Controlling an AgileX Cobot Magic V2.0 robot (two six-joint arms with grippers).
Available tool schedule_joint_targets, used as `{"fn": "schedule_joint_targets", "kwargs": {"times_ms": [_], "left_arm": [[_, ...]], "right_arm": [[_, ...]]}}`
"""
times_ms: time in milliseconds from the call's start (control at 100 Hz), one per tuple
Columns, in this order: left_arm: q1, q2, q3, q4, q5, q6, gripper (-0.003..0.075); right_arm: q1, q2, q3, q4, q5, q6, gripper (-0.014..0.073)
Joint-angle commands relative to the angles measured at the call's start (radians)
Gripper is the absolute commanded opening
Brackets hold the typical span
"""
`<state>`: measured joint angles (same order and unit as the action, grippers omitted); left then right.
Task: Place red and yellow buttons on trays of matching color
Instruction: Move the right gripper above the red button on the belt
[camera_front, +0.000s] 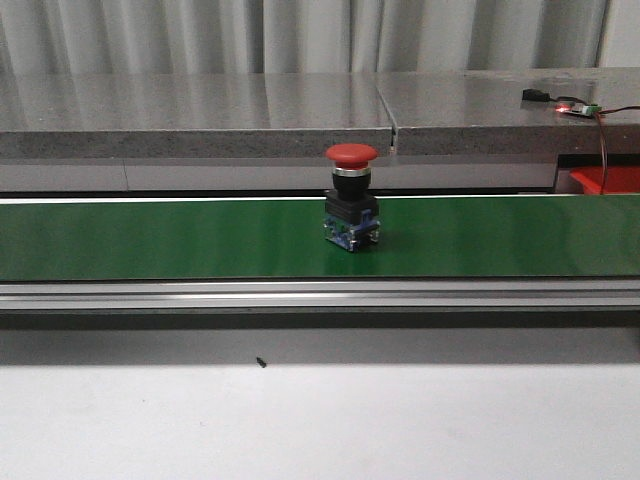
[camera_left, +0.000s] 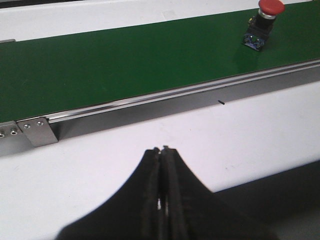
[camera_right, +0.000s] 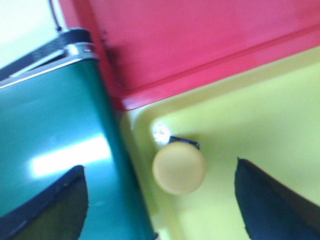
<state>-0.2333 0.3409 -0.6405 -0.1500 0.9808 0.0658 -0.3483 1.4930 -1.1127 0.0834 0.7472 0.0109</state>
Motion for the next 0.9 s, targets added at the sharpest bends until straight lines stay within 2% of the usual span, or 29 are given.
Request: {"fn": "schedule_joint_targets", "kwargs": {"times_ms": [0, 360, 550, 690, 890], "left_arm": [[-0.009, 0.01, -0.025, -0.012, -0.062, -0.005, -0.0019], [-0.009, 0.01, -0.025, -0.012, -0.062, -0.005, -0.0019], [-0.009, 0.01, -0.025, -0.012, -0.062, -0.005, -0.0019], [-0.009, 0.01, -0.025, -0.012, -0.062, -0.005, -0.0019], [-0.009, 0.01, -0.025, -0.012, -0.062, -0.005, -0.0019]], "right_arm": [[0.04, -0.081, -0.023, 0.007, 0.002, -0.03, 0.0601], [0.326, -0.11, -0.034, 0.008, 0.073, -0.118, 0.0601], [0.475, -0.109, -0.034, 0.008, 0.076, -0.251, 0.0601], [0.543, -0.093, -0.034, 0.025, 0.073, -0.33, 0.0601], [0.569, -0.043, -0.051, 0.123, 0.065, -0.401, 0.0601]]}}
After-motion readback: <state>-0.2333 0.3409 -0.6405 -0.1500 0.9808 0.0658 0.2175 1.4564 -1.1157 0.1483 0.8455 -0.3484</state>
